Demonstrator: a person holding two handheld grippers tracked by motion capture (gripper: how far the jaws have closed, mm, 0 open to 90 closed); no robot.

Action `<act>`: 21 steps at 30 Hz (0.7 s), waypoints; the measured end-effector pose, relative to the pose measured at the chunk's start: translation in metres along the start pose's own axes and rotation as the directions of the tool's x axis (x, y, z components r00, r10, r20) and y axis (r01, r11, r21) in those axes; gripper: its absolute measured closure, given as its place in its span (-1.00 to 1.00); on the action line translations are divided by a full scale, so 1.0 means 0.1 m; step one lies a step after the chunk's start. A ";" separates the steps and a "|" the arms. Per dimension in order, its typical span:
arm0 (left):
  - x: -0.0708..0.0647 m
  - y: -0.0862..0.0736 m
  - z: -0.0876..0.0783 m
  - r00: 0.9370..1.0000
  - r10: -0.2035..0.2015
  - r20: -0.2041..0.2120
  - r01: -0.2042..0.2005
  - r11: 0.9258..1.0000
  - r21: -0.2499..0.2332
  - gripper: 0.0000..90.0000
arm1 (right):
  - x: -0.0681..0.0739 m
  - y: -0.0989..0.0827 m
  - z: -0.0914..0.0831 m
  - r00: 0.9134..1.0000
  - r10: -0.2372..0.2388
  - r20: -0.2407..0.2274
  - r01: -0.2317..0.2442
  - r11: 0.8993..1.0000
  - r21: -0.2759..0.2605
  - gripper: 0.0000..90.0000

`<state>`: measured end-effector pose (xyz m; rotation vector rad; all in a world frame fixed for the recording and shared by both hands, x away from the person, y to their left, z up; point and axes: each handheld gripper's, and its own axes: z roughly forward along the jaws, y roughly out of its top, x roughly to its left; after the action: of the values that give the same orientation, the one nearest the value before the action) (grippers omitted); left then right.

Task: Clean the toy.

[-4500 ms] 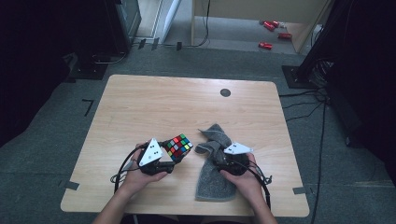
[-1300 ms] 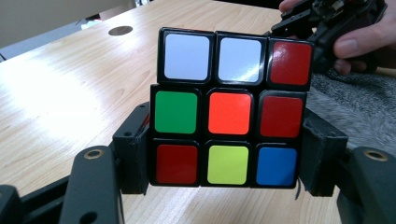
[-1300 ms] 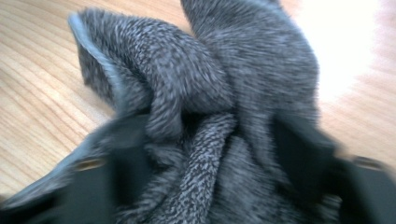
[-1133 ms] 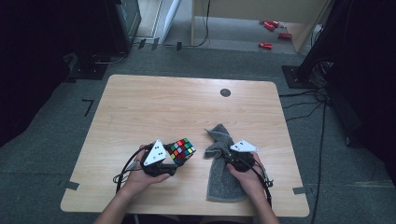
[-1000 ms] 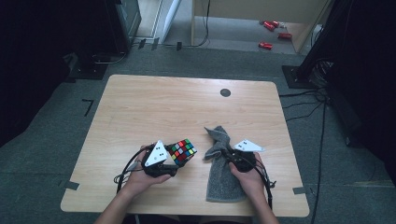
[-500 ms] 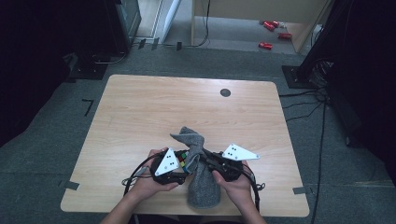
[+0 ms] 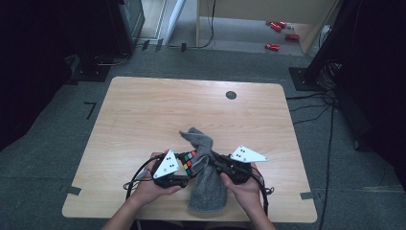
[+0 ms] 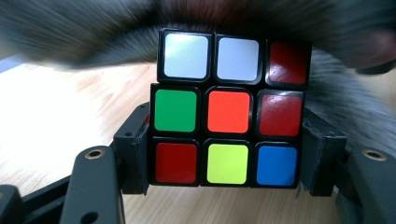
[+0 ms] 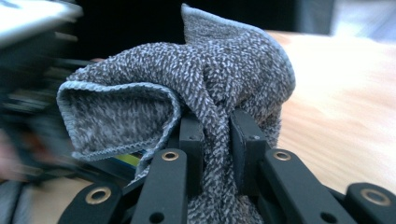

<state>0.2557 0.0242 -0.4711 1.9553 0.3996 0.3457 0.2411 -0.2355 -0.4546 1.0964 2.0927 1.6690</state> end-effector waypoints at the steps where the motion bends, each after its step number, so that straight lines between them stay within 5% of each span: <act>1: 0.02 0.00 -0.02 1.000 -0.010 0.002 0.010 1.000 -0.007 -0.24 | -0.08 -0.04 -0.01 0.999 0.030 0.015 -0.030 1.000 0.003 0.73; 3: 0.05 0.01 -0.04 0.999 -0.035 0.010 0.035 0.999 -0.026 -0.23 | -0.18 -0.10 -0.02 0.997 0.067 0.026 -0.067 0.998 0.016 0.74; 6: 0.08 0.02 -0.07 0.997 -0.061 0.036 0.063 0.997 -0.054 -0.24 | -0.21 -0.12 0.01 0.994 0.092 -0.051 -0.091 0.996 0.018 0.73; 16: 0.12 0.00 -0.07 0.996 -0.087 0.026 0.088 0.995 -0.045 -0.23 | -0.20 -0.15 0.04 0.984 0.076 -0.160 -0.074 0.997 0.018 0.80; 21: 0.12 0.00 -0.09 0.997 -0.071 0.019 0.072 0.996 -0.045 -0.23 | -0.17 -0.14 0.05 0.987 0.052 -0.152 -0.049 0.999 0.022 0.79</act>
<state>0.2634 0.0365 -0.4666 1.8934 0.4463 0.2894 0.2501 -0.2442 -0.4735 1.0668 2.1940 1.8140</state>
